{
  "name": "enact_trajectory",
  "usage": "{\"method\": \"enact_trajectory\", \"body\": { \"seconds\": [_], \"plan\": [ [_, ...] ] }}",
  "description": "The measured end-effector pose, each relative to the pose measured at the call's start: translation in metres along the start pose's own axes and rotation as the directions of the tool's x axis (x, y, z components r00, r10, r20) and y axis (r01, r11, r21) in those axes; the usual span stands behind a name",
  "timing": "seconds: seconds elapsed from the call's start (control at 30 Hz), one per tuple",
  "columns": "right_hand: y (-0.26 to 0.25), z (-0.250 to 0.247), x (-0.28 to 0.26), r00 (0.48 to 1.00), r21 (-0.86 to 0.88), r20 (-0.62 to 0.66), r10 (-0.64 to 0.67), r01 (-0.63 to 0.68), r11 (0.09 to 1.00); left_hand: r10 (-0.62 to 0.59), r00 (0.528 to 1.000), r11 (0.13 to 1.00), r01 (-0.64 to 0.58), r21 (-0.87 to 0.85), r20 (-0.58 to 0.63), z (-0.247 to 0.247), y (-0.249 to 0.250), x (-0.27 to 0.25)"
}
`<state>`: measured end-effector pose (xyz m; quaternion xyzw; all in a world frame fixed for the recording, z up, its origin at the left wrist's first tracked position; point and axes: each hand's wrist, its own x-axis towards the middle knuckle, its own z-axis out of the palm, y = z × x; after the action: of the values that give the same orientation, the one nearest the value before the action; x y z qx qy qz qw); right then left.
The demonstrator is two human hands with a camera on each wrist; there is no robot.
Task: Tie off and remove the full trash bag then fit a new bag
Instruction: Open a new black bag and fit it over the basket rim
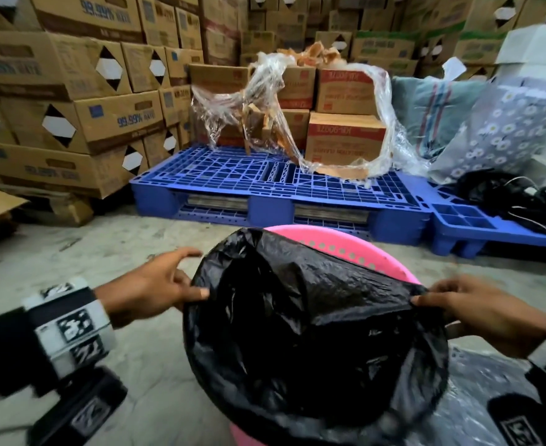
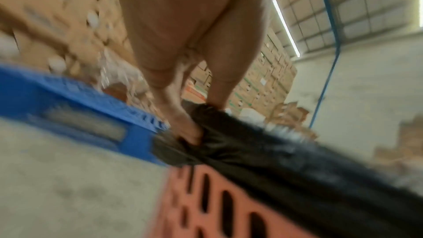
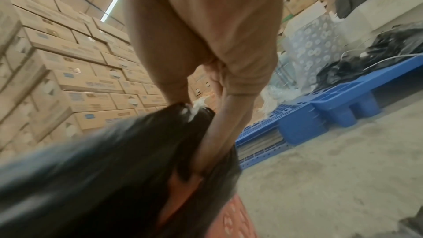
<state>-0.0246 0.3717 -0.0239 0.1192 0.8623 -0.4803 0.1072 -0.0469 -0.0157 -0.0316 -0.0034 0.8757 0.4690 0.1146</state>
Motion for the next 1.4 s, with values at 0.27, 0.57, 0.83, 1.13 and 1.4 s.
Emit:
{"method": "enact_trajectory", "body": {
  "seconds": [0.27,0.57,0.83,1.13,1.4],
  "plan": [
    [-0.014,0.036,-0.042,0.959,-0.027,0.28,0.052,-0.046,0.999,0.416,0.905,0.65,-0.36,0.669,0.084,-0.001,0.051,0.014],
    [-0.031,0.008,-0.016,0.853,-0.696,0.281,-0.44,0.497,0.519,0.381,0.7,0.582,-0.69,0.431,0.604,0.03,0.022,-0.069],
    [-0.025,0.032,-0.045,0.589,-0.642,0.534,-0.607,0.749,0.162,0.225,0.743,0.176,-0.667,0.724,0.63,-0.039,0.004,-0.024],
    [-0.047,0.03,-0.055,0.624,-0.558,0.571,-0.534,0.772,0.304,0.466,0.801,0.484,-0.586,0.649,0.376,0.025,0.051,-0.062],
    [-0.028,0.042,-0.051,0.564,-0.658,0.514,-0.647,0.742,0.124,0.441,0.869,0.605,-0.474,0.64,0.226,0.055,0.033,-0.055]
  ]
}}
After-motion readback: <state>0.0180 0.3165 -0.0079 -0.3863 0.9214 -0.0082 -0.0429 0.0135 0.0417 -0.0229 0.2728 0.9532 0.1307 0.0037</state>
